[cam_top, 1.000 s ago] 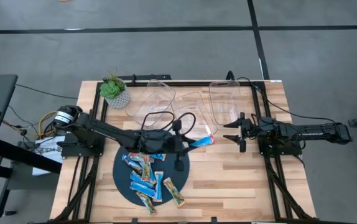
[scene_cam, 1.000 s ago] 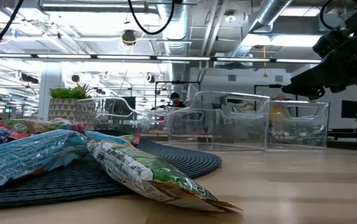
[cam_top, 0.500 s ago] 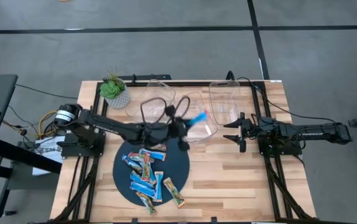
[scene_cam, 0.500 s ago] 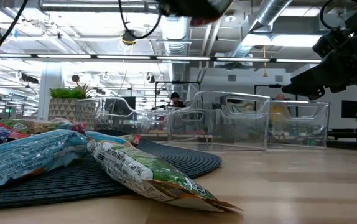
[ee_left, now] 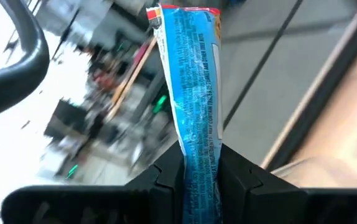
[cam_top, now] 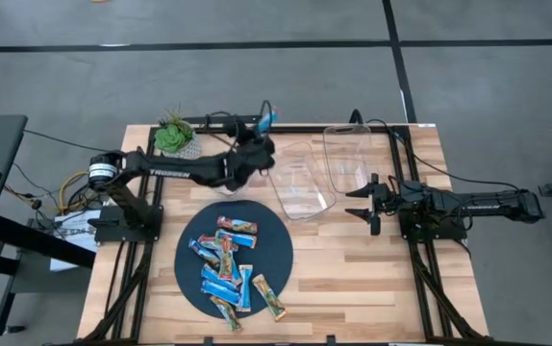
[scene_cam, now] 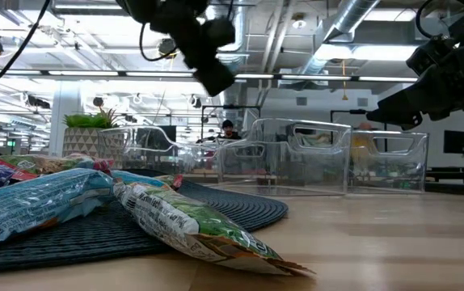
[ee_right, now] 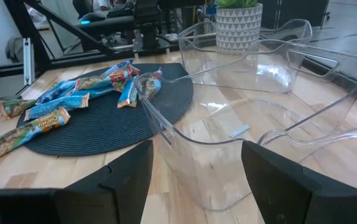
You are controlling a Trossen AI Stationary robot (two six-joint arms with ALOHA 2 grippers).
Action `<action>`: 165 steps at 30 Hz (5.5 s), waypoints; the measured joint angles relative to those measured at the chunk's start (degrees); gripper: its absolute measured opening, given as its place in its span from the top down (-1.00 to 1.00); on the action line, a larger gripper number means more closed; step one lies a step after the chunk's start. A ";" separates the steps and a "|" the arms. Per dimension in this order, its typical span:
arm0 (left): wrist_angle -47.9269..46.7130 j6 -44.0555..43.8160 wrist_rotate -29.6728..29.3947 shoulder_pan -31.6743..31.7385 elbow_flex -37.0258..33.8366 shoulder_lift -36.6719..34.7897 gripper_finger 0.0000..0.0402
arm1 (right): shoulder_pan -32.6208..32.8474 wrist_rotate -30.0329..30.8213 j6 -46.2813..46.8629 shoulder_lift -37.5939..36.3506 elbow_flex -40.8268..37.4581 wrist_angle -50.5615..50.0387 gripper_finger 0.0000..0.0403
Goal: Pick and place Granola Bars by type
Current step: Put the red granola bar into the left transparent bin
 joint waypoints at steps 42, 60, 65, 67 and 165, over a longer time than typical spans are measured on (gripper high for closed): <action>-50.10 -39.67 47.80 13.68 0.02 -1.95 0.49 | -0.02 0.00 0.01 -0.01 0.00 0.02 -0.19; -44.34 -35.37 48.08 7.82 0.02 -5.69 0.08 | 0.00 0.00 0.00 0.00 -0.02 0.00 -0.19; -41.29 -33.46 48.06 2.32 0.02 -10.02 0.08 | 0.00 0.00 0.00 -0.01 0.00 0.00 -0.19; -40.98 -33.03 48.42 -0.46 0.02 -11.84 0.08 | -0.02 0.00 0.00 0.00 0.00 0.00 -0.19; -38.50 -2.57 56.91 -39.86 -9.95 -0.15 0.94 | 0.00 -0.02 0.01 -0.02 -0.02 0.00 -0.19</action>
